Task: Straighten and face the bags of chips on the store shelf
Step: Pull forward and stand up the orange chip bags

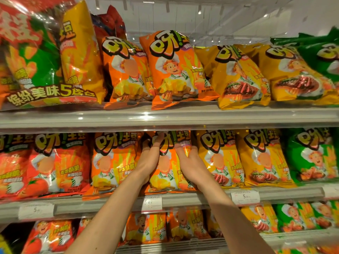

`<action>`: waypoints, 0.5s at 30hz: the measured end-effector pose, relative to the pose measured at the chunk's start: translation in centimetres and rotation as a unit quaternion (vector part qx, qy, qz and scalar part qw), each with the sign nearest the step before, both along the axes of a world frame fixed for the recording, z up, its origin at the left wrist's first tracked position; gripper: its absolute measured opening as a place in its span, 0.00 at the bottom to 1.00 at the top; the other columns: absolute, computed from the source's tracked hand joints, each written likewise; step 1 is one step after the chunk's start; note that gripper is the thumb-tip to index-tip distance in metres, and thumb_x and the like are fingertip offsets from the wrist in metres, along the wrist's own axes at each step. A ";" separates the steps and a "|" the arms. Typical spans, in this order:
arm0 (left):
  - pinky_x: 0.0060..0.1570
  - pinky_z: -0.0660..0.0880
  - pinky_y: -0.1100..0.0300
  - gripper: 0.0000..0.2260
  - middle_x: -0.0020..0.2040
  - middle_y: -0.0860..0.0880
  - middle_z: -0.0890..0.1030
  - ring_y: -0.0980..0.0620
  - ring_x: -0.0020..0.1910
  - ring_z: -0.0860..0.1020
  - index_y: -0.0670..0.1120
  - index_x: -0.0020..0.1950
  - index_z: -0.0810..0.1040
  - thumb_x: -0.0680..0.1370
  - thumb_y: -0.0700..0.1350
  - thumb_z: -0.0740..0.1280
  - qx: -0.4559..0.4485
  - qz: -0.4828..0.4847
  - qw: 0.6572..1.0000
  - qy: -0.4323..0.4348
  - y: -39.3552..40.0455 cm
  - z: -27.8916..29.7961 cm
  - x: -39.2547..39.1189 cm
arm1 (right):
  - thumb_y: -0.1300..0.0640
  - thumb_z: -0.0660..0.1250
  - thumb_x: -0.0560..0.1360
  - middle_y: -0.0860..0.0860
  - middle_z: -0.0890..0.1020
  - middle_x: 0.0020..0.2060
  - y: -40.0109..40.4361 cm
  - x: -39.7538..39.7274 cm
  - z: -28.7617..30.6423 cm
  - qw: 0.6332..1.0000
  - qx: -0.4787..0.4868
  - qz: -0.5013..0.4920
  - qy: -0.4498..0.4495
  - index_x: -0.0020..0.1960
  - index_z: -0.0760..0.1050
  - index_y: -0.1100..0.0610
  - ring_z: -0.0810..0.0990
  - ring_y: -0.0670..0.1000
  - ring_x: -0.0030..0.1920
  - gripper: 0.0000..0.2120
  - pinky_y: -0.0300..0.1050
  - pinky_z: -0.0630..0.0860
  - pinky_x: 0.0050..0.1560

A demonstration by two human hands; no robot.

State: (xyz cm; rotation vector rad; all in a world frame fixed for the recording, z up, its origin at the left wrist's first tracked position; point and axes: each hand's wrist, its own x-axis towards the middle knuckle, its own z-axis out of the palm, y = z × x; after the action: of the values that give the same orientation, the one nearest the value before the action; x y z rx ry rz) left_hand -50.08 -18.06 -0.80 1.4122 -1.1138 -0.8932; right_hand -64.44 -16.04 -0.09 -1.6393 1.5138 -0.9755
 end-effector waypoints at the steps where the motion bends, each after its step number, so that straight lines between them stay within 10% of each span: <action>1: 0.68 0.64 0.48 0.40 0.77 0.47 0.66 0.43 0.73 0.68 0.53 0.81 0.57 0.74 0.74 0.57 0.000 -0.004 1.000 0.002 0.0 0.0 -0.1 | 0.33 0.51 0.80 0.59 0.62 0.77 0.0 0.0 -0.1 1.000 -0.004 -0.003 -0.006 0.81 0.44 0.59 0.63 0.58 0.76 0.41 0.48 0.62 0.70; 15: 0.64 0.66 0.56 0.33 0.74 0.49 0.70 0.44 0.72 0.70 0.56 0.80 0.55 0.79 0.66 0.60 -0.085 0.034 0.996 -0.024 0.8 -1.2 -0.2 | 0.35 0.52 0.81 0.60 0.67 0.75 0.2 0.5 -1.2 0.997 -0.063 -0.031 -0.008 0.80 0.49 0.60 0.67 0.59 0.73 0.39 0.47 0.65 0.65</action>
State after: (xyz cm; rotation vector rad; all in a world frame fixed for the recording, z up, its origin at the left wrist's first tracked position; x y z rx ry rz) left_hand -50.30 -17.24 -2.05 1.3296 -1.1443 -0.7029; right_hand -63.97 -15.82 -1.28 -1.6764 1.5274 -1.1359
